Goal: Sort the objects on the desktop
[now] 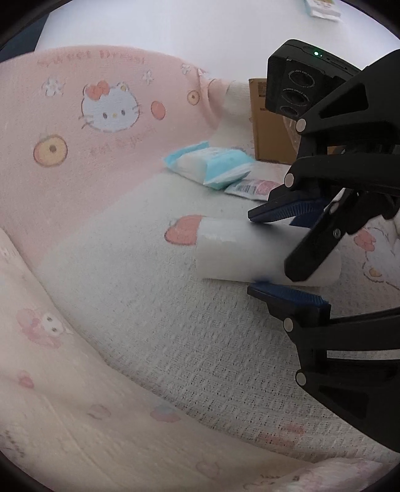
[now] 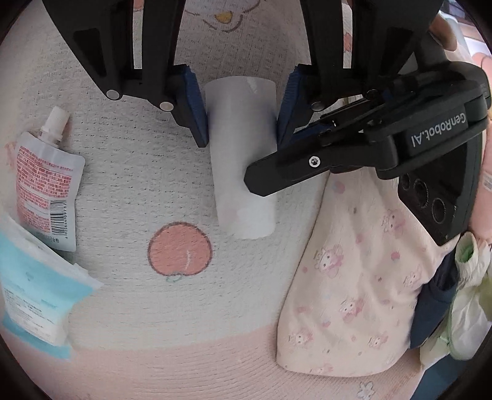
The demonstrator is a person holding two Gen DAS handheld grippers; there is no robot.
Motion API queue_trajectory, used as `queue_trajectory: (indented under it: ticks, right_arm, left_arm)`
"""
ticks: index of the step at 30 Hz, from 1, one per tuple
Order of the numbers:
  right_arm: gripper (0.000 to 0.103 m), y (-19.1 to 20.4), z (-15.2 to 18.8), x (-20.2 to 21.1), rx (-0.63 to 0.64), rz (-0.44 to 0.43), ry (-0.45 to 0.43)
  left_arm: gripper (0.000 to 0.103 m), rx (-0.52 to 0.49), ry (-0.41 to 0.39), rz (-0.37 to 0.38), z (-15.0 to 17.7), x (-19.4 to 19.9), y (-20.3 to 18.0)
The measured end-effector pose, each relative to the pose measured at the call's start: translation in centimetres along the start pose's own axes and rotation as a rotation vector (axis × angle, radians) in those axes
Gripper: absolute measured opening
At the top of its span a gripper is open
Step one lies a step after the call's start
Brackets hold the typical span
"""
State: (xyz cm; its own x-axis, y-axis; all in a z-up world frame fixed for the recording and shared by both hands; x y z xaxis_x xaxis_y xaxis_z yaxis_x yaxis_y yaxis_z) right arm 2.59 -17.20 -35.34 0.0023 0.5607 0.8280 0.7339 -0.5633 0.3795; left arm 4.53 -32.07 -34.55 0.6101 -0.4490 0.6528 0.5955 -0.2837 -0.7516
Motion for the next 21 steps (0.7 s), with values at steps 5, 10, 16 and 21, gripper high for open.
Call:
queue_trajectory:
  ticks: [5,10,16,21]
  right_arm:
    - [0.042,1.0,-0.1,1.1,0.036,0.005,-0.019]
    - [0.042,2.2,-0.8,3.4,0.078,0.008,-0.067]
    - [0.042,3.4,-2.8,7.2,0.107,-0.002,-0.174]
    - [0.042,4.0,-4.4,12.2,0.131,-0.005,-0.28]
  left_arm:
    - [0.044,-0.014,-0.028,0.036,0.4,1.6,-1.2]
    - [0.044,-0.076,-0.063,0.062,0.7,3.8,-3.6]
    - [0.044,-0.199,-0.139,0.072,1.7,7.1,-8.6]
    - [0.045,-0.326,-0.202,0.08,3.2,9.5,-13.3]
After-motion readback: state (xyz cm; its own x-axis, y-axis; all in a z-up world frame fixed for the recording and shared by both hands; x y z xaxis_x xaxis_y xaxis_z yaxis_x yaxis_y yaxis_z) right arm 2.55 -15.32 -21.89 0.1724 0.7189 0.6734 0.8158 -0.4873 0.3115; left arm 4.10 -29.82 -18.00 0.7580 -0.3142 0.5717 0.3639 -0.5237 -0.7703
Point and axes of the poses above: each gripper's, at about its wrist camera, not at the fingertips, and x roughly against the way its jaws point, y to its left, z to its underside, the point moved 9 cm from there along -x, roughly the way its jaws point, and after that the axes turned 15 degrees about x, right-handed, at the moved point
